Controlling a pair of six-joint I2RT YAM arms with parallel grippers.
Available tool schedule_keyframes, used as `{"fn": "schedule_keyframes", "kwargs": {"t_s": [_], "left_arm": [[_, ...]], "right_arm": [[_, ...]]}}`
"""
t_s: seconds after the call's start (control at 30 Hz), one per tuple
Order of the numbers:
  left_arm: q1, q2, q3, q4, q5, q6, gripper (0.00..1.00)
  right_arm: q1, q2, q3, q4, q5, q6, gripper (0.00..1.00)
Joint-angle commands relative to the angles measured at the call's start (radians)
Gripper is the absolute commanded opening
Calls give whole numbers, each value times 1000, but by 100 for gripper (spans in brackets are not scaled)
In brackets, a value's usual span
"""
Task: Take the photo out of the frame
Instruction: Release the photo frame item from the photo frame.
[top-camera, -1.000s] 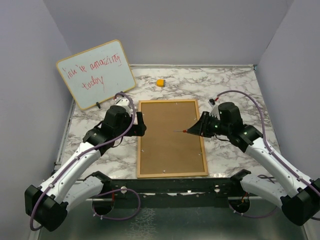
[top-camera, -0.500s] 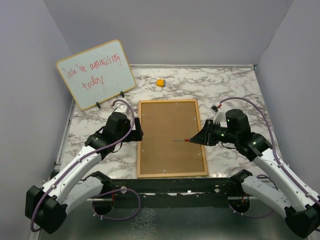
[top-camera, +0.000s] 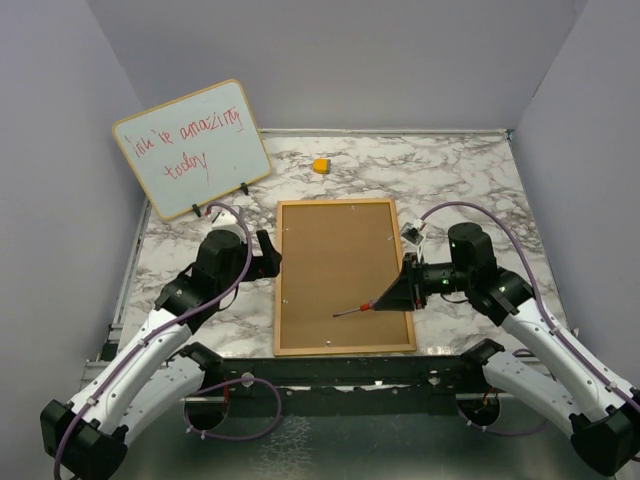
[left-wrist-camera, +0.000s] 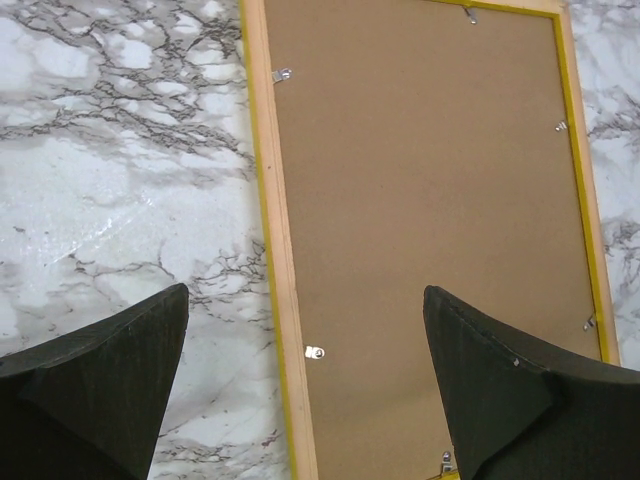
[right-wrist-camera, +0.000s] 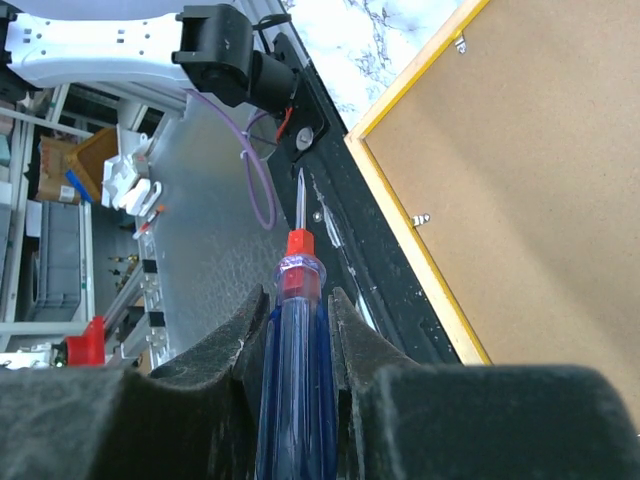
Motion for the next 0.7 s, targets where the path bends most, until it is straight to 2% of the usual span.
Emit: {"fn": "schedule_keyframes", "kwargs": {"t_s": [0.0, 0.2, 0.5, 0.67], "left_arm": [[7, 75, -15, -12, -63, -61, 99], [7, 231, 26, -58, -34, -59, 99], [7, 259, 16, -58, -33, -77, 99], [7, 322, 31, -64, 10, -62, 99]], "right_arm": [[3, -3, -9, -10, -31, -15, 1], [6, -45, -11, -25, -106, -42, 1], [10, -43, -17, 26, -162, -25, 1], [74, -79, -27, 78, -195, -18, 1]]}}
